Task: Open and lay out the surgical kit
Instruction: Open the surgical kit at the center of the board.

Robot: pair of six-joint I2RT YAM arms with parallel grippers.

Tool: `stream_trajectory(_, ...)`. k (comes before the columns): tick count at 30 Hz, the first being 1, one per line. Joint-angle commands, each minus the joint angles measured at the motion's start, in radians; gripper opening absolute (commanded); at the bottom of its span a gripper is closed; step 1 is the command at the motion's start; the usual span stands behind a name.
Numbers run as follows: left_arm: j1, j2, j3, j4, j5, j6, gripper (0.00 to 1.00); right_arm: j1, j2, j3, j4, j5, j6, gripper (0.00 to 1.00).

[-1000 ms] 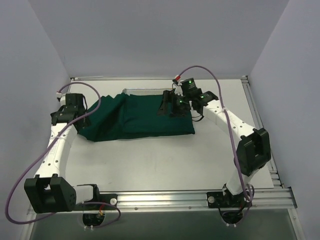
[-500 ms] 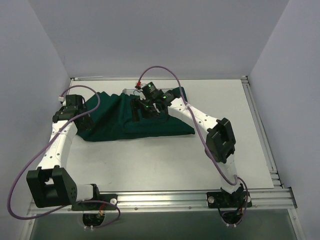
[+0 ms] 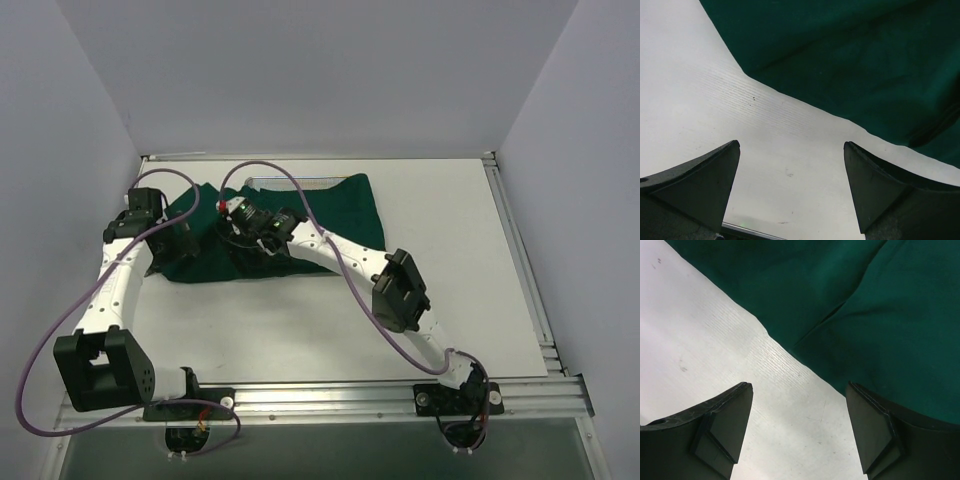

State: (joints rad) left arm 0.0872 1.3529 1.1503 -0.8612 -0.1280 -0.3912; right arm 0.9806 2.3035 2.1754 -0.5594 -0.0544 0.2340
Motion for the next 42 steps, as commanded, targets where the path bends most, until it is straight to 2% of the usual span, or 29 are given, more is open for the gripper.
stream_trajectory(1, 0.008, -0.055, 0.012, 0.028, 0.05, -0.026, 0.94, 0.038, 0.023, 0.043, -0.042, 0.129, -0.055, 0.74)
stream_trajectory(5, 0.008, -0.07, 0.029, 0.007, 0.027, -0.04, 0.94, 0.058, 0.051, 0.06, -0.033, 0.208, -0.059, 0.65)
stream_trajectory(14, 0.008, -0.08, 0.028, -0.038, -0.03, -0.086, 0.94, 0.102, 0.097, 0.087, 0.001, 0.399, -0.094, 0.61)
stream_trajectory(23, 0.008, -0.094, 0.003, -0.042, -0.019, -0.083, 0.94, 0.105, 0.163, 0.15, -0.005, 0.424, -0.087, 0.54)
stream_trajectory(26, 0.006, -0.089, 0.011, -0.044, -0.024, -0.071, 0.94, 0.107, 0.172, 0.161, -0.004, 0.419, -0.084, 0.48)
stream_trajectory(27, 0.006, -0.086, 0.014, -0.045, -0.027, -0.069, 0.94, 0.107, 0.172, 0.164, -0.007, 0.422, -0.084, 0.41)
stream_trajectory(32, 0.008, -0.081, 0.02, -0.05, -0.032, -0.066, 0.94, 0.11, 0.157, 0.175, -0.01, 0.435, -0.076, 0.28)
stream_trajectory(36, 0.008, -0.08, 0.009, -0.038, -0.018, -0.067, 0.94, 0.112, 0.123, 0.166, -0.008, 0.449, -0.071, 0.08)
stream_trajectory(39, 0.008, -0.072, 0.002, -0.029, -0.002, -0.067, 0.94, 0.107, 0.096, 0.159, -0.005, 0.473, -0.068, 0.0)
stream_trajectory(42, 0.008, -0.066, -0.003, -0.025, 0.007, -0.067, 0.94, 0.081, 0.06, 0.161, -0.008, 0.484, -0.061, 0.0)
